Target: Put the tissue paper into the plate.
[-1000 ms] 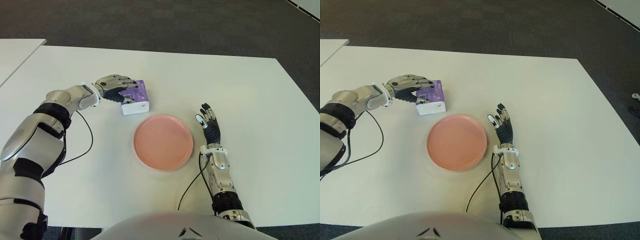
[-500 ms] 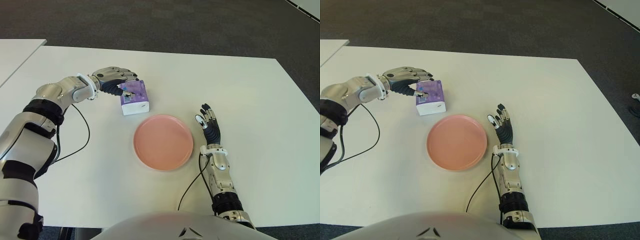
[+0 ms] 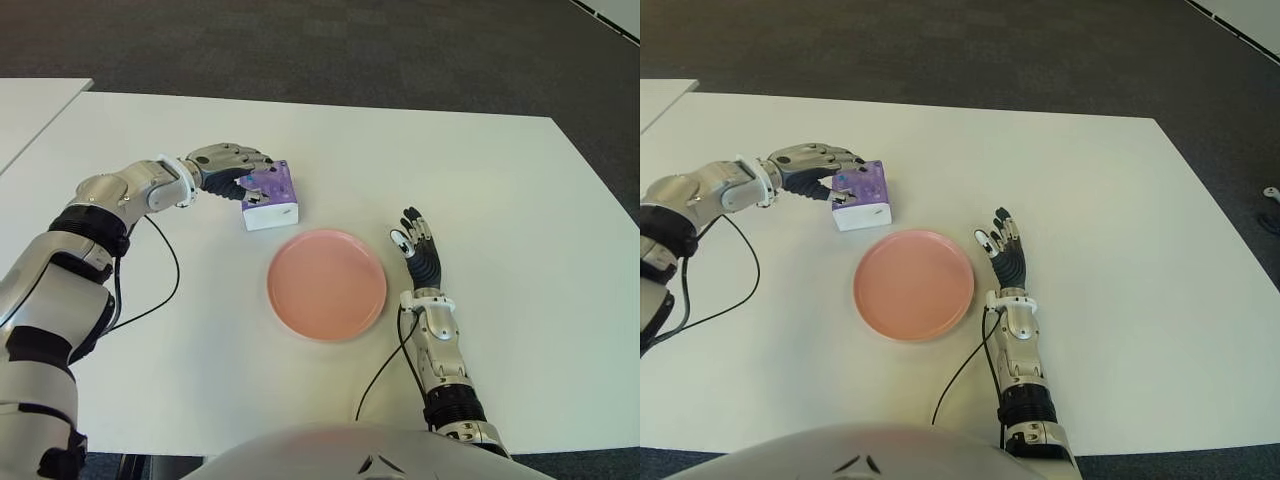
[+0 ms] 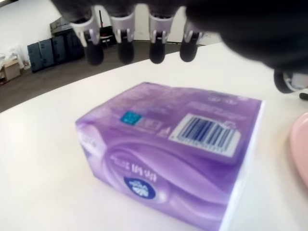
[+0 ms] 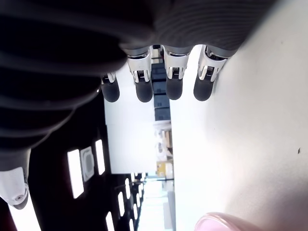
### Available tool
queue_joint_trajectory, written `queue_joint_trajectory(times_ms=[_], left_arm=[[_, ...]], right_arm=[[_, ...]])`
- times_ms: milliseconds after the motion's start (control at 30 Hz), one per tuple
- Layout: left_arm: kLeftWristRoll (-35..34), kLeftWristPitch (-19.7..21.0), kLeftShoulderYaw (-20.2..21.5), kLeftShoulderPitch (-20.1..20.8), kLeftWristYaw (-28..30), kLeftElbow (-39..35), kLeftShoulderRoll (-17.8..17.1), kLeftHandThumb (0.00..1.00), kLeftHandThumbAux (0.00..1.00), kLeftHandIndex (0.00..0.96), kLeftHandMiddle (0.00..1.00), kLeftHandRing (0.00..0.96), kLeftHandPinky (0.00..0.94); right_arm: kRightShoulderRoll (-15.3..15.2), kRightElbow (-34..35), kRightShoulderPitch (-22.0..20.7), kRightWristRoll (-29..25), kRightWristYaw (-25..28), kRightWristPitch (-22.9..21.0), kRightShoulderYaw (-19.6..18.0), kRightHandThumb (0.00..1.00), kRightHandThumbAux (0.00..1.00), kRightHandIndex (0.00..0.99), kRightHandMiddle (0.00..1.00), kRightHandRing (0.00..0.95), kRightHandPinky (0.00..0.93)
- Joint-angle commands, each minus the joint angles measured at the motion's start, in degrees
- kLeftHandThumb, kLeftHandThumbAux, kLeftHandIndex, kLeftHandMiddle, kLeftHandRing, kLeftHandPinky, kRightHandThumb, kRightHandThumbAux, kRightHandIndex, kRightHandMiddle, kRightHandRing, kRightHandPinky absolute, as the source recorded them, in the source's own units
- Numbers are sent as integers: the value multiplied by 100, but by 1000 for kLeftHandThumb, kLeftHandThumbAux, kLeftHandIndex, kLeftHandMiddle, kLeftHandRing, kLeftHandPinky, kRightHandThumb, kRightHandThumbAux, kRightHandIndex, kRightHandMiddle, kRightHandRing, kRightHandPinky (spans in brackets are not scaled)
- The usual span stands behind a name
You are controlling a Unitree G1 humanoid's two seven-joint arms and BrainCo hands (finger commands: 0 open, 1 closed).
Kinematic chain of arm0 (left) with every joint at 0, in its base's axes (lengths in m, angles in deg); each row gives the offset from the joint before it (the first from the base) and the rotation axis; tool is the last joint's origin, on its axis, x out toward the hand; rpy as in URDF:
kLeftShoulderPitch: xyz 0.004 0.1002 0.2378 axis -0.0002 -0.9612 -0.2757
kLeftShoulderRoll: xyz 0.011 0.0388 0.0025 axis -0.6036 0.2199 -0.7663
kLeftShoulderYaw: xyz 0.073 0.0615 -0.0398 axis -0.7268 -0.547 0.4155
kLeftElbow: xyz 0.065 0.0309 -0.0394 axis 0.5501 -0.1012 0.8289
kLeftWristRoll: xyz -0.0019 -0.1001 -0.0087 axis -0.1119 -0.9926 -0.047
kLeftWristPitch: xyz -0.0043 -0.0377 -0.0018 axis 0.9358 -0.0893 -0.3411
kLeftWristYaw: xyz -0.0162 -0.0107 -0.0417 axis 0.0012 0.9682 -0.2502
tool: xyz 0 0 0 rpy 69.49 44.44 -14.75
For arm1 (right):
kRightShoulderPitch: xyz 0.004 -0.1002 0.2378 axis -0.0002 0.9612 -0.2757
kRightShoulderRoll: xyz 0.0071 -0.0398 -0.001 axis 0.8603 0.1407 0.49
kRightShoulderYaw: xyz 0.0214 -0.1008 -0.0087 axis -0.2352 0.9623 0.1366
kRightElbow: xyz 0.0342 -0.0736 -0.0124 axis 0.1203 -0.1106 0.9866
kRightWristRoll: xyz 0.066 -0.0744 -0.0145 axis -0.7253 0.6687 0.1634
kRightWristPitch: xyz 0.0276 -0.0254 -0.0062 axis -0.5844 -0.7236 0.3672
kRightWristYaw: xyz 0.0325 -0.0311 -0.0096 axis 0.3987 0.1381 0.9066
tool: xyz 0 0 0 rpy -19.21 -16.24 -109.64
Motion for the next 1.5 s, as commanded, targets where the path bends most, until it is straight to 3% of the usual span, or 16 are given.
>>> queue_joint_trajectory(times_ms=[33,867,1500], left_arm=[[268,83,-194,-110,-198,273,153,357,84,0,0,0,0],[746,390,-740,-37,-743,792,459,331,76,0,0,0,0],[743,507,-891,-2,-1131,979,550,335,83,0,0,0,0]], right_arm=[[48,-181,226,-18,-8,-280,4,394,526,0,0,0,0],[65,-117,290,-58,13,-260,-33,379,501,0,0,0,0],[35,-53,342,-20,-5,-283,-24,383,486,8,0,0,0]])
